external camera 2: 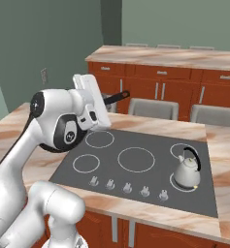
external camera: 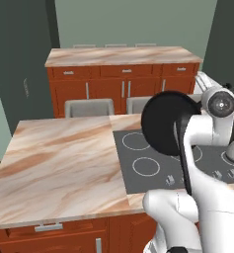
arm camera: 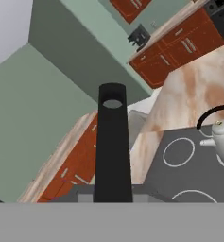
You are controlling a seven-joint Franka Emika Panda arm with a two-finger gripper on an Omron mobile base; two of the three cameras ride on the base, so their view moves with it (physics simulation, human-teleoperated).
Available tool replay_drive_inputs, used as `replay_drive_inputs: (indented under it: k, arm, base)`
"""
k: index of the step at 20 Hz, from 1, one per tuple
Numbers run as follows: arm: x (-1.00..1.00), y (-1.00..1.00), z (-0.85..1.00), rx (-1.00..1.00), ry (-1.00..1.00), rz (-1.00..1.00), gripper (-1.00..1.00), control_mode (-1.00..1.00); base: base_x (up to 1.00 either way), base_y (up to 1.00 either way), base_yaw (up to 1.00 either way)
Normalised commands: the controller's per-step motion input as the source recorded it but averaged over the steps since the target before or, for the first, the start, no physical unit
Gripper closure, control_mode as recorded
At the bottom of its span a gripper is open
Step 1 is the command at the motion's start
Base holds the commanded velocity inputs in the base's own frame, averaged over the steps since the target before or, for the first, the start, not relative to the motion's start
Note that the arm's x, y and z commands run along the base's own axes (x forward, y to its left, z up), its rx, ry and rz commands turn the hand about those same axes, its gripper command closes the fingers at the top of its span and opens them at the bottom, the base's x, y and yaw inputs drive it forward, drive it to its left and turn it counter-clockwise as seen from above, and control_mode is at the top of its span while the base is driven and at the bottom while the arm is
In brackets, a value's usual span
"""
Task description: Pick the pan from the cabinet and place it on the stove. Then turn on the stove burner for the pan.
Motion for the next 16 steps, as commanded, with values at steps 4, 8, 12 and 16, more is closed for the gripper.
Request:
replay_drive_inputs:
  k: [4, 8, 12, 16]
  arm:
    - [0.42, -0.11, -0.24, 0.09, 0.10, -0.02, 1.00, -1.00]
    - [0.32, -0.24, -0.27, 0.13, 0.07, -0.01, 1.00, -1.00]
    - [0.29, -0.28, -0.29, 0.17, 0.10, 0.00, 1.00, -1.00]
    - [0.12, -0.23, -0.27, 0.07, 0.09, 0.00, 1.00, -1.00]
  base:
    - [0.00, 0.00, 0.00]
    - [0.00, 0.00, 0.00]
    - [0.00, 0.00, 0.00]
    - [0.00, 0.00, 0.00]
